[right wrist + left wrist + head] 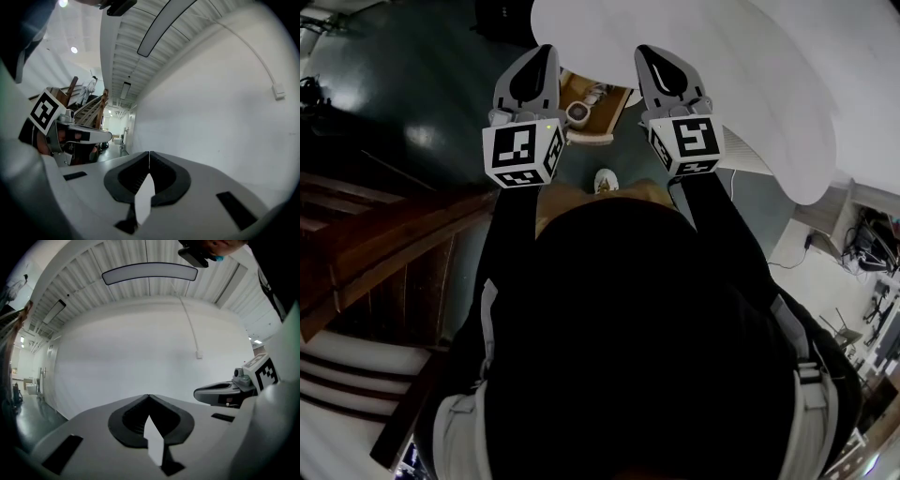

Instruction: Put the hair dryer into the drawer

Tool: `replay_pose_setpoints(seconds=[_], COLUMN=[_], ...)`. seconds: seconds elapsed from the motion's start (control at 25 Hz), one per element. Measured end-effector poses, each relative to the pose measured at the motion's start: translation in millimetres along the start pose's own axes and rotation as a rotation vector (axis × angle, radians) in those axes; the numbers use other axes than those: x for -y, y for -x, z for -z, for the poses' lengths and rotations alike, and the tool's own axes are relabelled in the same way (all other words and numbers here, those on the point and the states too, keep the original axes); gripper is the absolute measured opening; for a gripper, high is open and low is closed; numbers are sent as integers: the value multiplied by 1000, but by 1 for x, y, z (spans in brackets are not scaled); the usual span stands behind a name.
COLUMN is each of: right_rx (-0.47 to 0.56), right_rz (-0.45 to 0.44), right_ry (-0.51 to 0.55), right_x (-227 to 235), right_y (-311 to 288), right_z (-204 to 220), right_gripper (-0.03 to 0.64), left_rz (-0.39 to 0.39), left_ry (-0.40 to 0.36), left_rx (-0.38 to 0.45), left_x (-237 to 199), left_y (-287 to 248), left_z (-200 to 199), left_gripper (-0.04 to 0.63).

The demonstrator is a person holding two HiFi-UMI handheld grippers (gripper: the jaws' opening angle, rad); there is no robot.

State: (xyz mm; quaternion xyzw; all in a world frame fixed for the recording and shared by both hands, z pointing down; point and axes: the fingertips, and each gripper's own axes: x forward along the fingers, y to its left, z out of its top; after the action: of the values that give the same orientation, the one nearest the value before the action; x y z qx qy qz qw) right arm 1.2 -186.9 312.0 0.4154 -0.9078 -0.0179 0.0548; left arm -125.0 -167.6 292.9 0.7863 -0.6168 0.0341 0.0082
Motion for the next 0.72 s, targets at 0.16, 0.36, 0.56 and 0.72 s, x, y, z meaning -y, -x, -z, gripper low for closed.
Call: replay_pose_setpoints(seconds=[0.16,0.36,0.56,0.72], right_rx=[0,-6,-2,2], right_rz=[2,5,16,18], right_ry=[3,-1,-7,-14], right_x=[-4,-6,-4,-5], right_y=[3,7,8,7], right_z=[0,2,1,1], right_gripper=[28,28,28,28], left_rz=[-15,-25,-33,-35], left_ry=[-4,-21,-55,-84], left_rx=[-17,-21,-49,-57], left_x=[-5,-8,-6,-7], left_y=[3,6,7,7], left_z=[4,5,11,11], left_gripper=[15,15,15,15])
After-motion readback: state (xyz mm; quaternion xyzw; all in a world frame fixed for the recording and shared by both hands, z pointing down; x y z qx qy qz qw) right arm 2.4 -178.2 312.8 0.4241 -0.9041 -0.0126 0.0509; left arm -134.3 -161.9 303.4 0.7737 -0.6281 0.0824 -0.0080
